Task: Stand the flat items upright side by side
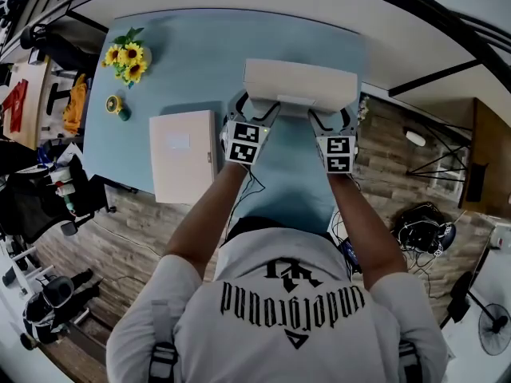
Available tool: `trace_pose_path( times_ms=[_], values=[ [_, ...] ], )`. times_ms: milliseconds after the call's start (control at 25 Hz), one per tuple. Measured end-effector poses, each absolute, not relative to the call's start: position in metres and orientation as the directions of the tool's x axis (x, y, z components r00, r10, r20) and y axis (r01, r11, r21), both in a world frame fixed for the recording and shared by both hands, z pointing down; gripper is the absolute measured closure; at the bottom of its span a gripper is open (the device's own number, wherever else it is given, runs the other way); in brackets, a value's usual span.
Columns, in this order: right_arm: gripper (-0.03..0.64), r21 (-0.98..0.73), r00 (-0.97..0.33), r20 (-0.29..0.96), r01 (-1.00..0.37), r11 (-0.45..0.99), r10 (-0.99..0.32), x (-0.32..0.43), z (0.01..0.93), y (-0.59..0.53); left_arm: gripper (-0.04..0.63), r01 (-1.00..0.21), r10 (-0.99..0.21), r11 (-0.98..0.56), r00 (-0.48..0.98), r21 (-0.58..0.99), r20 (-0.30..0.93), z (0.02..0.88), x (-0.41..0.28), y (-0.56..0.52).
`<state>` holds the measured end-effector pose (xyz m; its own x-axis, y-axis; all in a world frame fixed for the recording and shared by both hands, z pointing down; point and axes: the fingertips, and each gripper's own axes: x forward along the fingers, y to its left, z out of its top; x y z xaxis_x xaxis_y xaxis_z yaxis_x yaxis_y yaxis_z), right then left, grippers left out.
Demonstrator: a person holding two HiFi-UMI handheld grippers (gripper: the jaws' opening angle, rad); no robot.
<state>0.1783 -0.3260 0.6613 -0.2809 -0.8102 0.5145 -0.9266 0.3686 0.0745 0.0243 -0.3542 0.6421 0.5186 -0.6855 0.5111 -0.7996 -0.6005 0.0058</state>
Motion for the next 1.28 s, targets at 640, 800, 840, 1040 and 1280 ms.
trace_pose_path(
  times_ms=[640,800,840,1040,1280],
  values=[
    [0.239,0.066,-0.318,0.503,-0.913,0.403,-0.803,0.189,0.646,-0.296,0.211,-0.832,-0.716,-0.554,0.499,0.038,0.487,0.629,0.021,-0.331],
    [0.243,0.054,-0.344,0.483,-0.906,0.42,-0.805,0.187,0.631,-0.279,0.209,-0.848,-0.738,-0.529,0.482,0.037,0.472,0.62,0.014,-0.313],
    [0.245,0.053,-0.351,0.478,-0.903,0.426,-0.805,0.187,0.628,-0.273,0.209,-0.852,-0.744,-0.523,0.477,0.036,0.467,0.616,0.012,-0.307],
    [0.252,0.048,-0.395,0.445,-0.886,0.462,-0.803,0.187,0.608,-0.241,0.21,-0.873,-0.784,-0.488,0.45,0.024,0.427,0.594,0.004,-0.273],
    [0.252,0.026,-0.485,0.384,-0.845,0.534,-0.786,0.176,0.574,-0.195,0.21,-0.893,-0.833,-0.45,0.42,0.0,0.36,0.558,-0.002,-0.222]
  ],
)
